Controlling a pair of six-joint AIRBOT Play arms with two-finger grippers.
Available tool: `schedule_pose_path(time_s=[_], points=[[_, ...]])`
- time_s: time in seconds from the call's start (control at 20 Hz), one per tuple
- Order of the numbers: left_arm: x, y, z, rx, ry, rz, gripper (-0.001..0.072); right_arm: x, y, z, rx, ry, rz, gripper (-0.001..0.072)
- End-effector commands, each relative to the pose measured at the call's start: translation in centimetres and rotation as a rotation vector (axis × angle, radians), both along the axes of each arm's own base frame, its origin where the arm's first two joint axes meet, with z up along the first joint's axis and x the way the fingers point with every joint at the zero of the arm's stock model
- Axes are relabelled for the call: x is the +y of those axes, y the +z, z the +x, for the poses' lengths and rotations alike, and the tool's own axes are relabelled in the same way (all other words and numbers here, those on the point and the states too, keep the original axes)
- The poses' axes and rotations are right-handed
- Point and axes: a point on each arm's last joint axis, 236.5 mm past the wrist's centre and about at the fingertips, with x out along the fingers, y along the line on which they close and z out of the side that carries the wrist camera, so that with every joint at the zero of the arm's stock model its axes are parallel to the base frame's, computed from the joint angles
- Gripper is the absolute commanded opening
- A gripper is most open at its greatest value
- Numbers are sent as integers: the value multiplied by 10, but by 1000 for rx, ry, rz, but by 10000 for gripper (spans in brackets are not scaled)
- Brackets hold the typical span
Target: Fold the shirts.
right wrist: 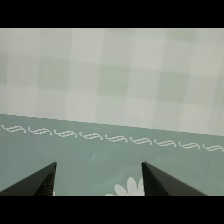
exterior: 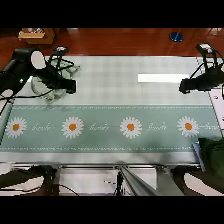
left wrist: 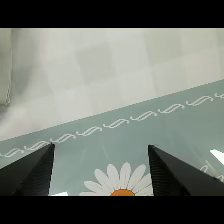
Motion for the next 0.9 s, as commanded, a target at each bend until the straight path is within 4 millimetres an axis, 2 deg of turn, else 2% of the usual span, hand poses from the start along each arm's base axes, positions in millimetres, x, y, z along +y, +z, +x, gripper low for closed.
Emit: schedule_pose_path(time_s=[0.0,0.85], points=[[0,0,0,0,-1,0,720,0,0,0,0,1,0,617],[0,0,1,-2,-1,0,720,0,1,4,-15,-1,0,617]])
